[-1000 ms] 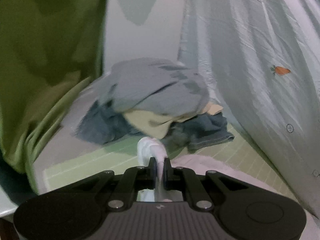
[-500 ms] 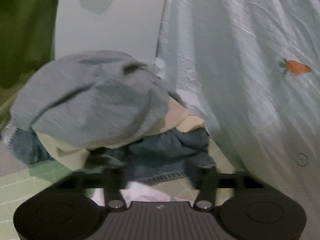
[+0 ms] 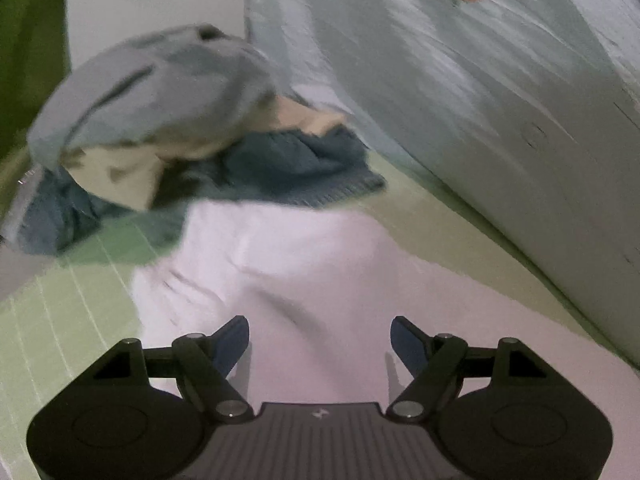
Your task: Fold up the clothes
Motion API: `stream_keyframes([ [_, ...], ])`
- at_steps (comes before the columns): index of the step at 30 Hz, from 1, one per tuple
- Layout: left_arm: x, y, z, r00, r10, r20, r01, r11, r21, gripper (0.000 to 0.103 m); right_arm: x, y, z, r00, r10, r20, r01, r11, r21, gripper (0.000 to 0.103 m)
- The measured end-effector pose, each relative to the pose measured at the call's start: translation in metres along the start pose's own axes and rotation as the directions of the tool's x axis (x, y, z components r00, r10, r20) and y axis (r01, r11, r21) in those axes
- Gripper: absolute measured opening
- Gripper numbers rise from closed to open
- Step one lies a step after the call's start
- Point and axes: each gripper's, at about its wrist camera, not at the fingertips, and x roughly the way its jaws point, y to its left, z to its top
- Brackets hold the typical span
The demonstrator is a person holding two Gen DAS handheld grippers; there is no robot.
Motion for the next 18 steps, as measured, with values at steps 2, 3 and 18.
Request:
stream_keyframes([
  [2, -0.006, -0.012, -0.009, 0.999, -0.035, -0.021, 0.036, 0.999, 0.010, 0.079, 0.002, 0.001, 0.002, 1.000, 0.008, 0.000, -0.008, 1.000, 0.012, 0.100],
  [3, -0.011, -0.019, -0.012, 0.998, -0.057, -0.025, 0.057, 0.998, 0.017, 0.079, 0.003, 0.004, 0.003, 1.000, 0.015, -0.001, -0.015, 1.000, 0.006, 0.095],
  [18, -0.099, -0.072, -0.093, 0.965, -0.241, -0.101, 0.256, 0.948, 0.187, 0.079, -0.068, -0.090, -0.062, 0.998, 0.059, 0.025, -0.055, 0.990, -0.132, 0.006],
])
